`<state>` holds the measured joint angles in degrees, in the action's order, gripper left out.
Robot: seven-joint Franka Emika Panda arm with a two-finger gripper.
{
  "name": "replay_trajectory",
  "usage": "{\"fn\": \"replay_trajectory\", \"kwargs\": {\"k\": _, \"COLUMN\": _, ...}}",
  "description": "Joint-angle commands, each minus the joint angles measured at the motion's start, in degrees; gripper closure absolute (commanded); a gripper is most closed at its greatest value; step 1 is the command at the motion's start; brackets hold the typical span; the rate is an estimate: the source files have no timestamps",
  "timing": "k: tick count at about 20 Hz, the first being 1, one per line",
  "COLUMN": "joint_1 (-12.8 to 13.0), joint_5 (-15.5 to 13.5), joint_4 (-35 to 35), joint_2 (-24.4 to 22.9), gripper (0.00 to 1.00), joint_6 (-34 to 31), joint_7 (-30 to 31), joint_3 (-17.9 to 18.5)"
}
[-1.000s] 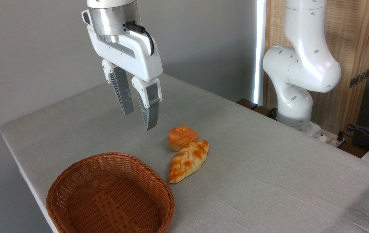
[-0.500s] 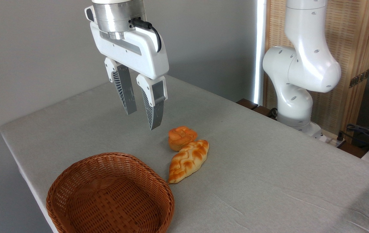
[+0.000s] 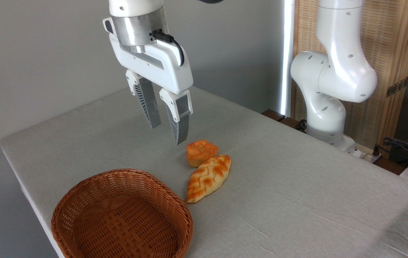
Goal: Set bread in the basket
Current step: 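Lower the open gripper over the braided golden bread roll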
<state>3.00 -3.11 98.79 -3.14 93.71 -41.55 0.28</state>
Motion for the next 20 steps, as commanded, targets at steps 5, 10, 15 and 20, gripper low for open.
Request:
{"fn": "replay_trajectory", "kwargs": {"k": 5, "joint_1": 4.5, "joint_5": -0.4, "joint_4": 23.3, "joint_2": -14.1, "gripper": 0.0, "joint_6": 11.7, "joint_7": -4.1, "joint_3": 0.2}}
{"fn": "replay_trajectory", "kwargs": {"k": 10, "joint_1": 4.6, "joint_5": -0.2, "joint_4": 27.1, "joint_2": -15.8, "gripper": 0.0, "joint_6": 12.1, "joint_7": -3.5, "joint_3": 0.5}}
{"fn": "replay_trajectory", "kwargs": {"k": 15, "joint_1": 4.4, "joint_5": -0.3, "joint_4": 31.4, "joint_2": -14.9, "gripper": 0.0, "joint_6": 17.5, "joint_7": 7.9, "joint_3": 1.7}}
{"fn": "replay_trajectory", "kwargs": {"k": 20, "joint_1": 4.4, "joint_5": -0.4, "joint_4": 35.9, "joint_2": -14.3, "gripper": 0.0, "joint_6": 24.0, "joint_7": 16.9, "joint_3": 2.9}}
